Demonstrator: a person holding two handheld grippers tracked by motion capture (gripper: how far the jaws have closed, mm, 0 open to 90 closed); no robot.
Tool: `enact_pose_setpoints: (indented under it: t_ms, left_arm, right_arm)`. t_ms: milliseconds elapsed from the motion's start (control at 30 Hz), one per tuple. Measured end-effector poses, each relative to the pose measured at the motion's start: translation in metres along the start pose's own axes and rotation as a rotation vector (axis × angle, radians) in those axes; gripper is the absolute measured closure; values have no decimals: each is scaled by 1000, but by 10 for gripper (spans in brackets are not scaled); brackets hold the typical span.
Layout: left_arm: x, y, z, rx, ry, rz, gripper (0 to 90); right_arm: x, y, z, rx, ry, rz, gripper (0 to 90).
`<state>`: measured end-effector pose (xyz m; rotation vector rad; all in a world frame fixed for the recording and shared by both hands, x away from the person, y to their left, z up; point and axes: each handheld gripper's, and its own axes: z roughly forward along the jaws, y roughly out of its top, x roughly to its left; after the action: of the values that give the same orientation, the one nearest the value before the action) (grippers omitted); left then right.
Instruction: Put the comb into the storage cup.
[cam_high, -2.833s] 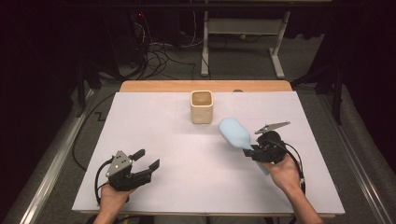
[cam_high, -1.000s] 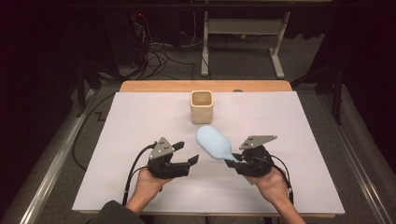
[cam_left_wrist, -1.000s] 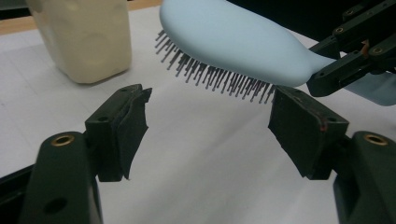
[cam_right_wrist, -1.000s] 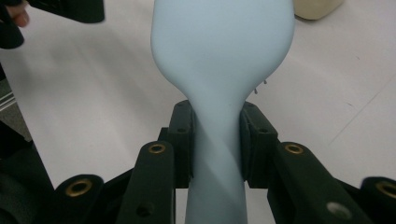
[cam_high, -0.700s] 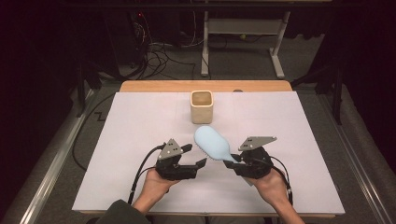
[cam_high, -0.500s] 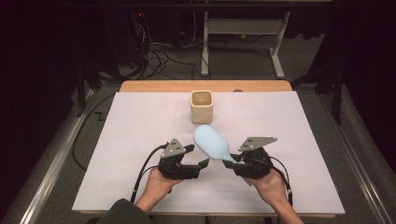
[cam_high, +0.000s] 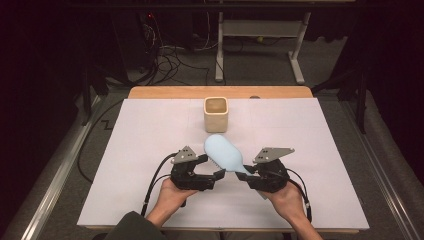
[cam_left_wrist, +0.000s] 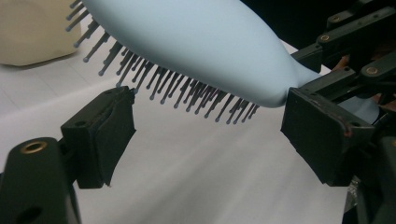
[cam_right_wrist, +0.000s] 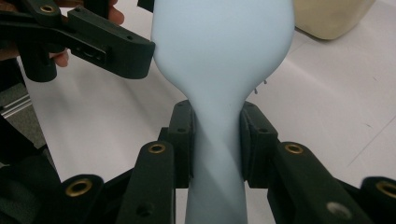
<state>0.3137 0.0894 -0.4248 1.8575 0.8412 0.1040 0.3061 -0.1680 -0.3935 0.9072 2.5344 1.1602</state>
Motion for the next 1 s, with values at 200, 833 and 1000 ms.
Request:
enact_pose_setpoints:
  t_ms: [200, 833, 1000]
  left_arm:
    - [-1, 0, 5, 2, -27, -22, 163]
    - [2, 7, 14, 31, -30, -41, 155]
    - [2, 7, 14, 27, -25, -39, 150]
  right_arm:
    - [2, 0, 2, -6, 1, -15, 706]
    - [12, -2, 18, -3, -15, -53, 706]
    - [13, -1, 20, -6, -16, -53, 707]
